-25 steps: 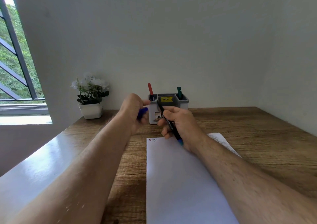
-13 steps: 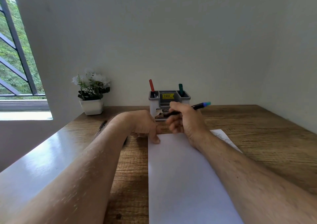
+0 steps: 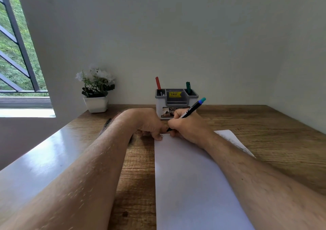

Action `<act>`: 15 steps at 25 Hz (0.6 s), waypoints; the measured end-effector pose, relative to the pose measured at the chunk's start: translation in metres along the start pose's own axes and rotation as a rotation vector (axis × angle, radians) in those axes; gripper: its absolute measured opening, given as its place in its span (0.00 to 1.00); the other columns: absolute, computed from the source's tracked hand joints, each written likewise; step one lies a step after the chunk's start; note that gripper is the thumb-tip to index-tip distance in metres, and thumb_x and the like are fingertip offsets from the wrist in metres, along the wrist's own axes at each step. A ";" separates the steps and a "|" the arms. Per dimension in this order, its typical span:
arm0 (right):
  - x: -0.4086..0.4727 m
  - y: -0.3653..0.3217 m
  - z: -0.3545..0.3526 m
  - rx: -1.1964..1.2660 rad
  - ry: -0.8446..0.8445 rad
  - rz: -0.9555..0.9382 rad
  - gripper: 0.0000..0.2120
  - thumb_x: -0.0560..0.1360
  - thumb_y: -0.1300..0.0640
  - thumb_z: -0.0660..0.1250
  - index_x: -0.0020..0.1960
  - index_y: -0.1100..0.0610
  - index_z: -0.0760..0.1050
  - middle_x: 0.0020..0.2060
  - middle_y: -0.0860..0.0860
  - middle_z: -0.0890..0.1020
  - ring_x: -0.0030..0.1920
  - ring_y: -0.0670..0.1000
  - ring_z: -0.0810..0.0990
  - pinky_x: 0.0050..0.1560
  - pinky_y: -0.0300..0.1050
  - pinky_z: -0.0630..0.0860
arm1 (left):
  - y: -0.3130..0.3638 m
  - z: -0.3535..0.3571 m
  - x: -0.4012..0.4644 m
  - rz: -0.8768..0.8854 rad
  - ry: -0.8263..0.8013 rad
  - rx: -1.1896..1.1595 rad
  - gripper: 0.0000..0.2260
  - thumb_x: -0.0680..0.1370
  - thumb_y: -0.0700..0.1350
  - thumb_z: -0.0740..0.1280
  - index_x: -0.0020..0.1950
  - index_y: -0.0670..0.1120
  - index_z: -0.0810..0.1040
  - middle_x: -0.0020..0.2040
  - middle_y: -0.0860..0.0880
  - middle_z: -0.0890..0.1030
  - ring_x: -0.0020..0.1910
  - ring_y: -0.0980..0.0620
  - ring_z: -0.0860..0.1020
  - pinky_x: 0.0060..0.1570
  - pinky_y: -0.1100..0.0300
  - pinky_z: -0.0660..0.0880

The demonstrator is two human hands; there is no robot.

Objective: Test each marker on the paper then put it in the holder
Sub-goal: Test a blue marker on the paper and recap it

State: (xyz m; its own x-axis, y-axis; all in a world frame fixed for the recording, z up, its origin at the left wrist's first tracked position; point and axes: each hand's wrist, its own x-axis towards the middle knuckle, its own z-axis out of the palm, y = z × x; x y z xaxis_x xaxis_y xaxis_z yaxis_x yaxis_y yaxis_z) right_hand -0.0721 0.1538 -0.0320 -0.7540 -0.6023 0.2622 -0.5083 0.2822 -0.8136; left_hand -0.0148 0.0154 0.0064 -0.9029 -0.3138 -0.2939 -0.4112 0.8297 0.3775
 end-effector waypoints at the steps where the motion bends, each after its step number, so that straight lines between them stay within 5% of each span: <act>1: 0.000 0.000 0.000 -0.050 0.018 -0.011 0.10 0.71 0.58 0.69 0.32 0.54 0.72 0.29 0.52 0.81 0.30 0.46 0.77 0.31 0.40 0.70 | 0.000 0.000 0.000 0.002 0.003 0.004 0.15 0.75 0.41 0.72 0.61 0.46 0.80 0.44 0.44 0.75 0.36 0.51 0.71 0.33 0.61 0.69; 15: 0.006 0.001 0.004 -0.124 -0.016 -0.011 0.10 0.72 0.54 0.70 0.34 0.56 0.74 0.32 0.57 0.82 0.35 0.49 0.79 0.40 0.49 0.77 | 0.003 0.001 -0.005 0.006 0.019 0.033 0.12 0.75 0.42 0.72 0.58 0.45 0.80 0.44 0.44 0.76 0.39 0.51 0.73 0.34 0.61 0.71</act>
State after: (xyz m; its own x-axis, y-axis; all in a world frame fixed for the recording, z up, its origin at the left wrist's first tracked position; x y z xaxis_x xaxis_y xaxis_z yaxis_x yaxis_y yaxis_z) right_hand -0.0756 0.1475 -0.0338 -0.7417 -0.6177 0.2615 -0.5649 0.3650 -0.7400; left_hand -0.0118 0.0197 0.0084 -0.9077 -0.3169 -0.2752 -0.4016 0.8461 0.3504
